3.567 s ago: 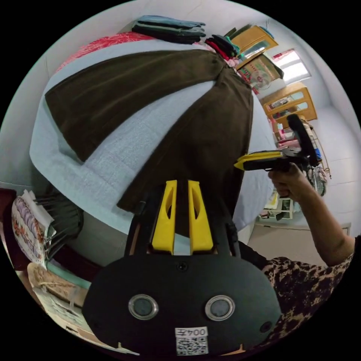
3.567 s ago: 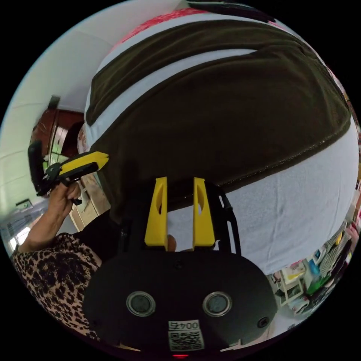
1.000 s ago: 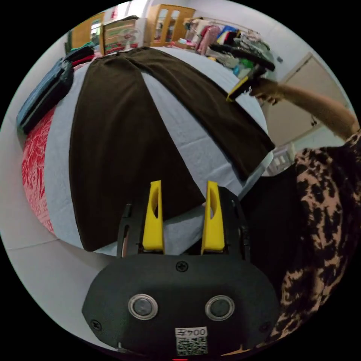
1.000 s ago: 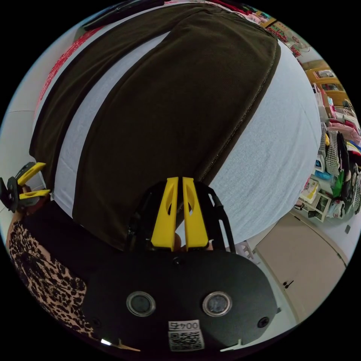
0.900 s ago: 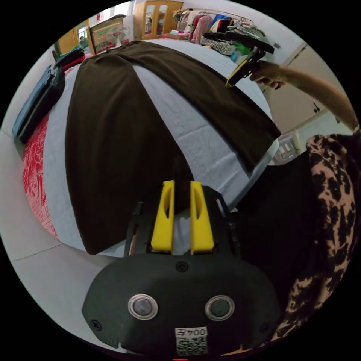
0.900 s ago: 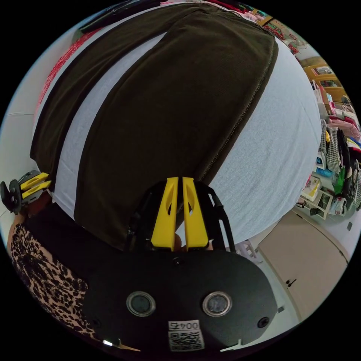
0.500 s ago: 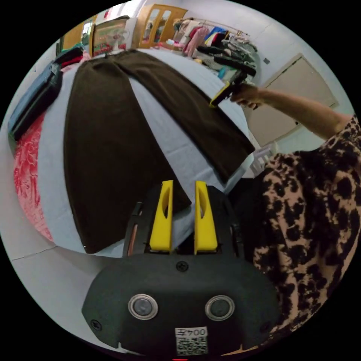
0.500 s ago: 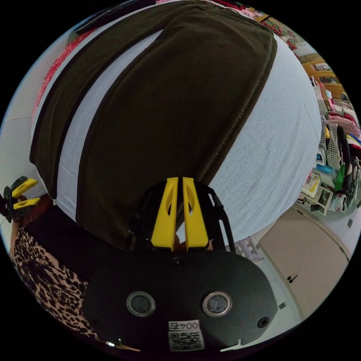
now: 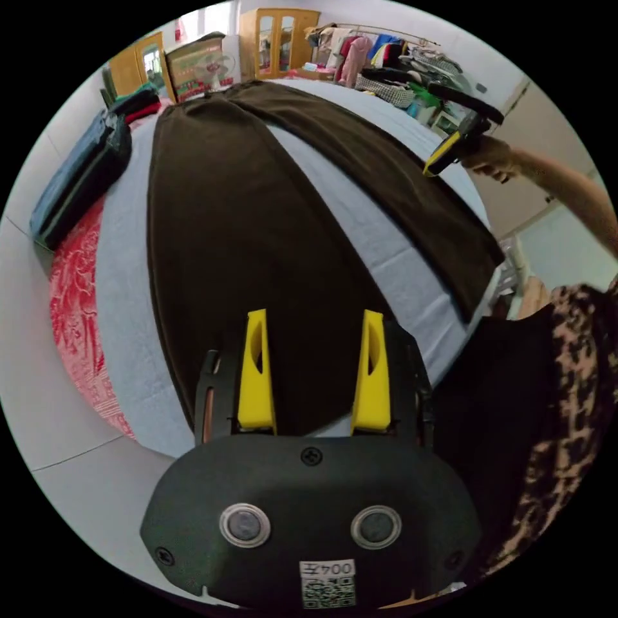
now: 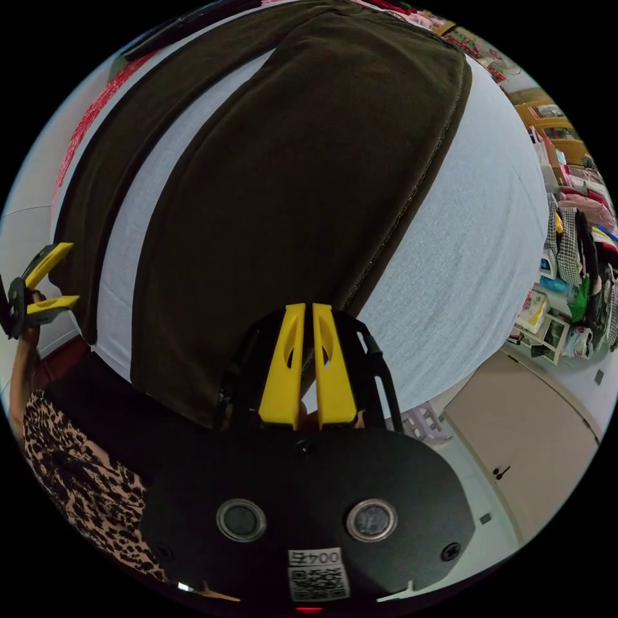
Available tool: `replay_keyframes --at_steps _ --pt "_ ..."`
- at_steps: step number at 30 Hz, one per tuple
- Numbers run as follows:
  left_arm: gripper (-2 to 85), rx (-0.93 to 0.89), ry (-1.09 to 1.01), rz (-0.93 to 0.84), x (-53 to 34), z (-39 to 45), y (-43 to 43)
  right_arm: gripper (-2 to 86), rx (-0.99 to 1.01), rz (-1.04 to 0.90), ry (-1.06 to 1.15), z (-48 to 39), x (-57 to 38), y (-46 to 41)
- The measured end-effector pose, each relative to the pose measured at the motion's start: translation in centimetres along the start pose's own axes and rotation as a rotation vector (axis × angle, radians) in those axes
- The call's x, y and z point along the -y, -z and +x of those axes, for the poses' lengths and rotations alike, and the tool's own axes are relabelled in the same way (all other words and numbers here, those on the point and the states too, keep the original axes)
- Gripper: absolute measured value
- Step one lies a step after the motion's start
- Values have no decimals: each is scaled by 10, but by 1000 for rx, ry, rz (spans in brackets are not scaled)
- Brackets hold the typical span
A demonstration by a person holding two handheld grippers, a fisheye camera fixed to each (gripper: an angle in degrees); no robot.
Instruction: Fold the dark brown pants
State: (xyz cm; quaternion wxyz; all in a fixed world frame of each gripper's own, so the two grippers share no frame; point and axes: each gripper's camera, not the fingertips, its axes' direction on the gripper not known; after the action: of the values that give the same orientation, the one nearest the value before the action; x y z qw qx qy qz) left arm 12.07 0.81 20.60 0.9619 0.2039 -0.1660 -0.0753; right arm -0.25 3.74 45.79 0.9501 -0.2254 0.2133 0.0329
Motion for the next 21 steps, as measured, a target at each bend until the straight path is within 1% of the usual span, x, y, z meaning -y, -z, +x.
replay_keyframes --at_steps 2,4,7,8,9,12,15,17,21 --pt "188 -67 52 63 8 -10 12 39 15 16 -15 4 -5 0" --pt "187 -60 75 90 17 -20 15 39 26 26 -27 8 -8 1" --pt "183 -96 97 -32 33 -34 -12 38 32 38 -41 12 -13 1" --pt "178 -47 89 1 33 -32 -10 38 33 46 -45 13 -16 2" --pt "172 -11 62 -35 35 -27 -14 38 35 51 -47 14 -17 2" --pt "169 96 26 -23 36 -11 -18 38 55 93 -55 21 -26 2" --pt "169 170 27 -20 39 0 -22 37 117 144 -73 33 -37 2" --pt "167 171 58 -21 42 0 -21 37 212 176 -108 48 -44 1" --pt "154 174 139 -36 54 -9 -18 37 281 209 -110 62 -49 0"
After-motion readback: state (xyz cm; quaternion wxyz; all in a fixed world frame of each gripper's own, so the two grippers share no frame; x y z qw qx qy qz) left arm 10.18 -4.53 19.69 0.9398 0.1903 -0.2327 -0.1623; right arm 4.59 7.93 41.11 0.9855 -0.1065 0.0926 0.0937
